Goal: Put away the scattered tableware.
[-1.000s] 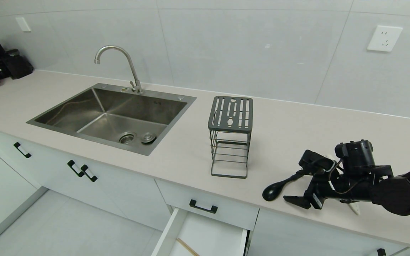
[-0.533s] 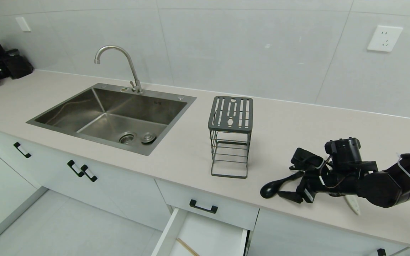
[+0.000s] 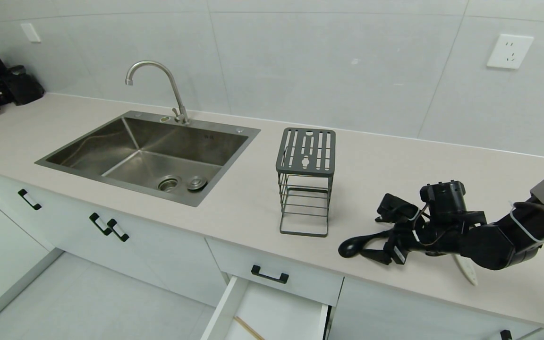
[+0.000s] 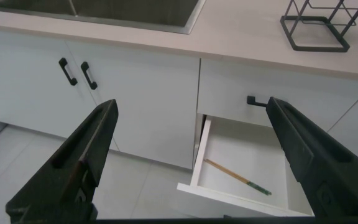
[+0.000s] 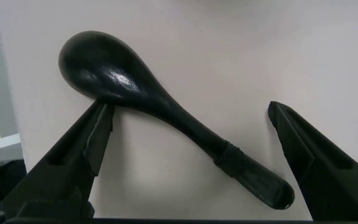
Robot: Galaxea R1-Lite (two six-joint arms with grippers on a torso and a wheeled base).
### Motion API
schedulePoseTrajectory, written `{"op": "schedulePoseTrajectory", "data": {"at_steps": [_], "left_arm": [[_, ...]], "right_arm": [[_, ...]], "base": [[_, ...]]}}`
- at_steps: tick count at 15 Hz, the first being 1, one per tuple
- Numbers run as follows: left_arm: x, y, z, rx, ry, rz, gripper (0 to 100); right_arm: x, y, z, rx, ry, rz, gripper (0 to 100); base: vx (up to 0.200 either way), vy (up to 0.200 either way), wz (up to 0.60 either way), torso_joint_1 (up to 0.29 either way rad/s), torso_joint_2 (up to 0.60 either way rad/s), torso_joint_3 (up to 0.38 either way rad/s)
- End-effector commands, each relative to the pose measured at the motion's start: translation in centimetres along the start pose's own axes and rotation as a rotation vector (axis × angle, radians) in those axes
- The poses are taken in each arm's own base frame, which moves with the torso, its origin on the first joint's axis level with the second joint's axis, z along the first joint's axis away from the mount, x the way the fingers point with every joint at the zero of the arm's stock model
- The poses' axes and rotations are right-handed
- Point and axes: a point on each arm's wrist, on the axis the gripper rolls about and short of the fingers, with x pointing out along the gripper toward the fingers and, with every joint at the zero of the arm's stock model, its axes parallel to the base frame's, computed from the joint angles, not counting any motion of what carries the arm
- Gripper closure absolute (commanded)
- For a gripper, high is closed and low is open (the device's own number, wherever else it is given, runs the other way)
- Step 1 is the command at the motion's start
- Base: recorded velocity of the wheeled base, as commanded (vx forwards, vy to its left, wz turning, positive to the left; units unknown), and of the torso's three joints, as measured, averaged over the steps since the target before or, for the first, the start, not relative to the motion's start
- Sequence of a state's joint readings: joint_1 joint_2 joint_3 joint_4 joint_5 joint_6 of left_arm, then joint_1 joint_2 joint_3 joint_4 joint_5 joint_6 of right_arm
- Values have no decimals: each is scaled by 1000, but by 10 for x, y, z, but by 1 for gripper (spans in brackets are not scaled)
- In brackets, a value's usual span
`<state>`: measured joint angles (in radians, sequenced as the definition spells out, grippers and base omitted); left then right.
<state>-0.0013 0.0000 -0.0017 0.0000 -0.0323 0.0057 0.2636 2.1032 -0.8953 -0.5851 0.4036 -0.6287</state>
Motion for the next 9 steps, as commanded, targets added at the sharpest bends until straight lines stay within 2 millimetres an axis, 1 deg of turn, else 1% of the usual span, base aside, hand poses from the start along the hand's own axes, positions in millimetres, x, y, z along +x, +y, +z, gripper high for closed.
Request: {"op": "schedulePoseTrajectory", "data": {"at_steps": [1, 3, 4, 9], "left_arm": [[0, 0, 0, 0, 0, 0, 0], [0, 0, 0, 0, 0, 0, 0], [0, 0, 0, 0, 0, 0, 0], [0, 0, 0, 0, 0, 0, 0]], "right_arm": [[5, 2, -5, 7, 14, 12, 0], [7, 3, -7, 12, 19, 25, 0], [8, 3, -8, 14, 20, 29, 100], [6, 4, -8, 14, 20, 31, 100]], "base": [[0, 0, 0, 0, 0, 0], [0, 0, 0, 0, 0, 0], [0, 0, 0, 0, 0, 0], [0, 0, 0, 0, 0, 0]]}}
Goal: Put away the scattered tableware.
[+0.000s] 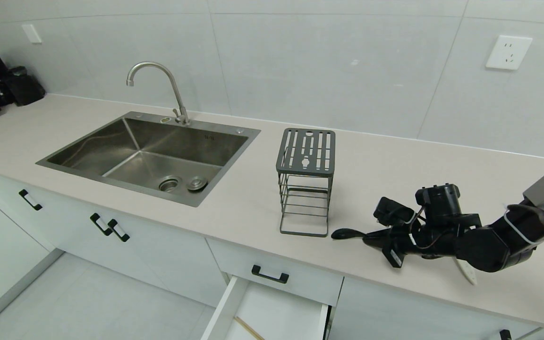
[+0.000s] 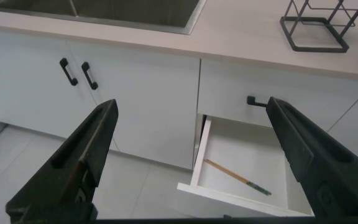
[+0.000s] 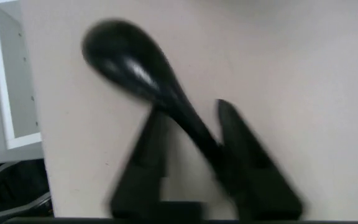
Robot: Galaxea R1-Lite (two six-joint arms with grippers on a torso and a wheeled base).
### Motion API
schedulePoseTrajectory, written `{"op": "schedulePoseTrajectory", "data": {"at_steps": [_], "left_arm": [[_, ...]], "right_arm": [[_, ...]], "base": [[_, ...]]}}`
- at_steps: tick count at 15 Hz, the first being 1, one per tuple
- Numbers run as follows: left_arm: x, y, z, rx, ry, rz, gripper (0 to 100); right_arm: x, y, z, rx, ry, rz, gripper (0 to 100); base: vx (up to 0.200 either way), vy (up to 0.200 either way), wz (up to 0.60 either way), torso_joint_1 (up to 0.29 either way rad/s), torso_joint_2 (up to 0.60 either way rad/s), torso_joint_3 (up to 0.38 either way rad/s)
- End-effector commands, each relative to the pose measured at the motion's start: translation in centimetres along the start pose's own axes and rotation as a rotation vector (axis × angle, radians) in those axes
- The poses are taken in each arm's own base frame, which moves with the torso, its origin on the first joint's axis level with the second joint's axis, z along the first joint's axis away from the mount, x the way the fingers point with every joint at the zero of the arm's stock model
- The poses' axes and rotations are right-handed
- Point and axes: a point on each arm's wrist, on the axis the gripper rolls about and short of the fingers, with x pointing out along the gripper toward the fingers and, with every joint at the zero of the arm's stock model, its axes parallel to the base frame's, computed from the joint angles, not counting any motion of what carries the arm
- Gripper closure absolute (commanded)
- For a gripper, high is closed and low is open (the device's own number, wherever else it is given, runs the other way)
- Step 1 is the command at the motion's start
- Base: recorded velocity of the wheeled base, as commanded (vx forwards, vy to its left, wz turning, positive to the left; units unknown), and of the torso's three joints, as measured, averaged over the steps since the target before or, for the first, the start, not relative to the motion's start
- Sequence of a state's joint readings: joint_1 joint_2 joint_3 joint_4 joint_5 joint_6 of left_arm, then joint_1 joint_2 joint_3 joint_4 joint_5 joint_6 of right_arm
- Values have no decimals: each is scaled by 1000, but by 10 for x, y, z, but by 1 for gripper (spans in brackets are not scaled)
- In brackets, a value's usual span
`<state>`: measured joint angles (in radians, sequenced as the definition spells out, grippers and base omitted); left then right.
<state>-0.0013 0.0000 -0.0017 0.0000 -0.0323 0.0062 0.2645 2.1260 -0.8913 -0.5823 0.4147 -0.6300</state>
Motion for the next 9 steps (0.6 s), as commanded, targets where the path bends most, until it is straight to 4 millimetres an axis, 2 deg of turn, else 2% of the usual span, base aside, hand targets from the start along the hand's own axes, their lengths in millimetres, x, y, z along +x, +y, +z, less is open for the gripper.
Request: {"op": "schedulePoseTrajectory", "data": {"at_steps": [1, 6, 9], "left_arm": [[0, 0, 0, 0, 0, 0, 0], [0, 0, 0, 0, -1, 0, 0], [0, 0, 0, 0, 0, 0, 0]], "right_arm": [[0, 1, -1, 3, 3, 5, 100], [-8, 0, 9, -13, -20, -12, 100], [-16, 22, 44, -65, -101, 18, 100]], "base": [[0, 0, 0, 0, 0, 0], [0, 0, 0, 0, 0, 0], [0, 0, 0, 0, 0, 0]]}}
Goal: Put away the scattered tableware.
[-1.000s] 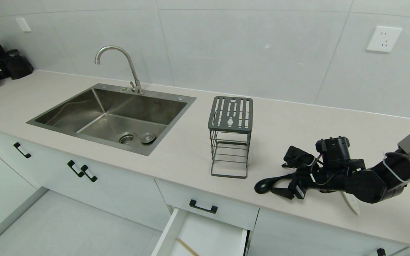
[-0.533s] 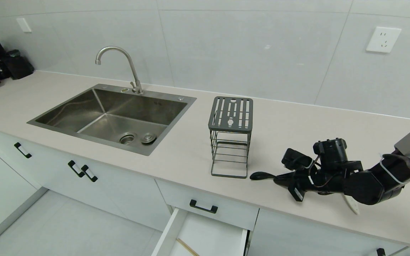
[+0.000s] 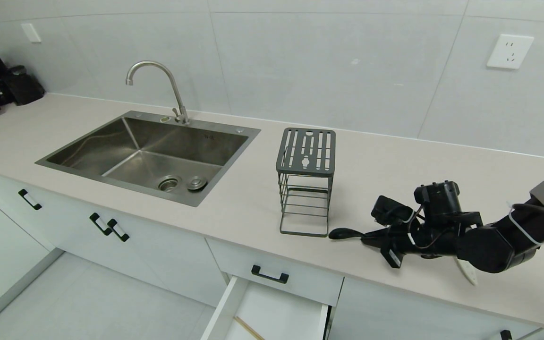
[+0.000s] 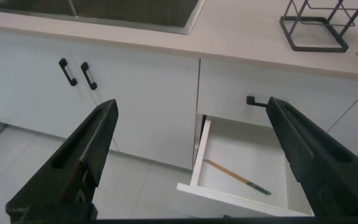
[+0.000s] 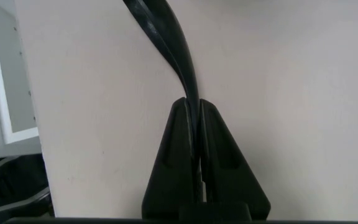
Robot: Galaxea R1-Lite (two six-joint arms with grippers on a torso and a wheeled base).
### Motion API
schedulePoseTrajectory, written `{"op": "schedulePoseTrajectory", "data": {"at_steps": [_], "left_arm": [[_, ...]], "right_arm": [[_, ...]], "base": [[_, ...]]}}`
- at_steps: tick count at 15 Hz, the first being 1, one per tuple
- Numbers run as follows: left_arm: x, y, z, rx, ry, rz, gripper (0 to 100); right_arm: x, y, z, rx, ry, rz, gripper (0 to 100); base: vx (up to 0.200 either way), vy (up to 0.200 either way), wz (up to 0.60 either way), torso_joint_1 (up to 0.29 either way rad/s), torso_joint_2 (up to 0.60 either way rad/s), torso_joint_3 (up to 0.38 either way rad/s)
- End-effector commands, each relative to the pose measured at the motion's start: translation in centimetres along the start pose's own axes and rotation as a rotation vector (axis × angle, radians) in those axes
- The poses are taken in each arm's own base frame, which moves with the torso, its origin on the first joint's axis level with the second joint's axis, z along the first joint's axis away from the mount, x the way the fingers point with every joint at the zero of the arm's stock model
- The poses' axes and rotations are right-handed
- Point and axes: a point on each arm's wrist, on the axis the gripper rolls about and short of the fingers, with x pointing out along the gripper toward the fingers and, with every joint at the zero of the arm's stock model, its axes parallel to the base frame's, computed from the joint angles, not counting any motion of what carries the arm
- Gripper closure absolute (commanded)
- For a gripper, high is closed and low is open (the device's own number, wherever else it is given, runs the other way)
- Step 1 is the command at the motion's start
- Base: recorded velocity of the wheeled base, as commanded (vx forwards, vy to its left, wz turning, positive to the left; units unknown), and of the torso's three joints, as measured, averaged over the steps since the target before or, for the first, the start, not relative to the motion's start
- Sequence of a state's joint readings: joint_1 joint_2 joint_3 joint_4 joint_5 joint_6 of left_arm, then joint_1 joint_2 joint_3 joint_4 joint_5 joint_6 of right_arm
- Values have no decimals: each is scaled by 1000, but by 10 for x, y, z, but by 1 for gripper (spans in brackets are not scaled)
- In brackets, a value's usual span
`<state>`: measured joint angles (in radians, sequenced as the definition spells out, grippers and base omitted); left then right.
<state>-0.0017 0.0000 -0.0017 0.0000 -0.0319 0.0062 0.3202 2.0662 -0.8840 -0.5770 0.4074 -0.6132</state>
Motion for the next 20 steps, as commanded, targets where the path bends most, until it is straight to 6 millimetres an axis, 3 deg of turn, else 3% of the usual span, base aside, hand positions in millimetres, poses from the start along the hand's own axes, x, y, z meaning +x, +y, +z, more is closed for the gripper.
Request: {"op": "schedulePoseTrajectory", "data": {"at_steps": [1, 6, 10, 13, 20], "left_arm": [[0, 0, 0, 1, 0, 0, 0], [0, 0, 0, 0, 0, 0, 0], [0, 0, 0, 0, 0, 0, 0], [0, 0, 0, 0, 0, 0, 0], [0, 0, 0, 0, 0, 0, 0]], "right_arm": [[-8, 18, 25, -13, -64, 27, 100], [-42, 50, 24, -4, -74, 60, 100], [-61, 70, 41, -15, -142, 75, 100], [-77, 85, 43, -4, -162, 71, 100], [-77, 92, 55, 0, -214, 90, 100]], "base": [[0, 0, 0, 0, 0, 0], [0, 0, 0, 0, 0, 0], [0, 0, 0, 0, 0, 0], [0, 0, 0, 0, 0, 0], [0, 0, 0, 0, 0, 0]]}}
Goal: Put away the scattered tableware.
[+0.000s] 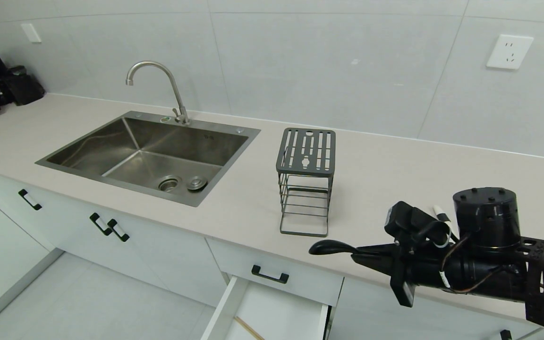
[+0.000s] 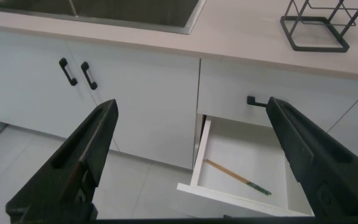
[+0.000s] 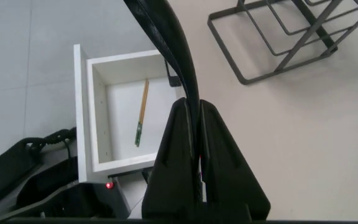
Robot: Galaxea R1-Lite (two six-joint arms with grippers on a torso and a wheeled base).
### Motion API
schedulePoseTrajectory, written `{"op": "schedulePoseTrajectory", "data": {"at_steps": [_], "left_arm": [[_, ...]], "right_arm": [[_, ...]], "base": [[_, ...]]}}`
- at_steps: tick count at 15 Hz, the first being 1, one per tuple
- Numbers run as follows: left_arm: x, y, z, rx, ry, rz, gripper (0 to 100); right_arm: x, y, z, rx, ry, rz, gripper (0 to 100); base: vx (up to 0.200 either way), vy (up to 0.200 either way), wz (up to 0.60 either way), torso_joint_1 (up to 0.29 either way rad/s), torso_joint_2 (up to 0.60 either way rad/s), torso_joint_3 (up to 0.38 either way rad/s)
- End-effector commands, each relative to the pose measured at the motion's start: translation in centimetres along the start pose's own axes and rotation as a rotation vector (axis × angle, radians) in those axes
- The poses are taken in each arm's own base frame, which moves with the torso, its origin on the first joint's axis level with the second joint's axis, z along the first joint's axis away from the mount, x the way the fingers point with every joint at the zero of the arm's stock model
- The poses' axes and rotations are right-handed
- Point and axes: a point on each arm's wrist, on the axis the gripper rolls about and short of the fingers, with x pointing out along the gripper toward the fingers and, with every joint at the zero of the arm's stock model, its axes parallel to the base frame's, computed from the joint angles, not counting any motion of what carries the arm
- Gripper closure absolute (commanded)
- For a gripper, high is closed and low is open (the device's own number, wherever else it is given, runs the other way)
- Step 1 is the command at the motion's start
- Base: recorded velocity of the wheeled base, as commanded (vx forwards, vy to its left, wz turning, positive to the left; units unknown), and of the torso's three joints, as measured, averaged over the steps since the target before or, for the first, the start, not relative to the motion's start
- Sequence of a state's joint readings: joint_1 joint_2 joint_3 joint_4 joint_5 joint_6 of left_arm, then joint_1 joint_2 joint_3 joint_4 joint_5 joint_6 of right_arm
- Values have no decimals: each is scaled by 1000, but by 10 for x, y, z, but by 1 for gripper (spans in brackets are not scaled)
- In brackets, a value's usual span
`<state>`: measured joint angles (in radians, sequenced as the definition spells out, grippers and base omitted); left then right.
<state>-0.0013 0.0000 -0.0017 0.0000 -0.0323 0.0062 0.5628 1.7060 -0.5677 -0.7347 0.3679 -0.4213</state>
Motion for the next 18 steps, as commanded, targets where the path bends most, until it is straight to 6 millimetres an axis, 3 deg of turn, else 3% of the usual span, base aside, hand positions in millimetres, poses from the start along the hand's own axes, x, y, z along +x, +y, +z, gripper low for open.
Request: {"op": "schedulePoseTrajectory", "data": {"at_steps": [1, 6, 10, 13, 15, 18], "left_arm": [[0, 0, 0, 0, 0, 0, 0], [0, 0, 0, 0, 0, 0, 0], [0, 0, 0, 0, 0, 0, 0], [0, 0, 0, 0, 0, 0, 0], [0, 0, 0, 0, 0, 0, 0], [0, 0, 0, 0, 0, 0, 0]], "right_arm": [[4, 7, 3, -9, -6, 27, 100], [25, 11, 7, 13, -16, 67, 100], [38, 33, 7, 38, 0, 147, 100], [57, 54, 27, 91, -42, 223, 100], [61, 65, 32, 93, -51, 261, 100], [66, 75, 56, 65, -124, 287, 100]], "base": [[0, 0, 0, 0, 0, 0], [0, 0, 0, 0, 0, 0], [0, 0, 0, 0, 0, 0], [0, 0, 0, 0, 0, 0], [0, 0, 0, 0, 0, 0], [0, 0, 0, 0, 0, 0]]}}
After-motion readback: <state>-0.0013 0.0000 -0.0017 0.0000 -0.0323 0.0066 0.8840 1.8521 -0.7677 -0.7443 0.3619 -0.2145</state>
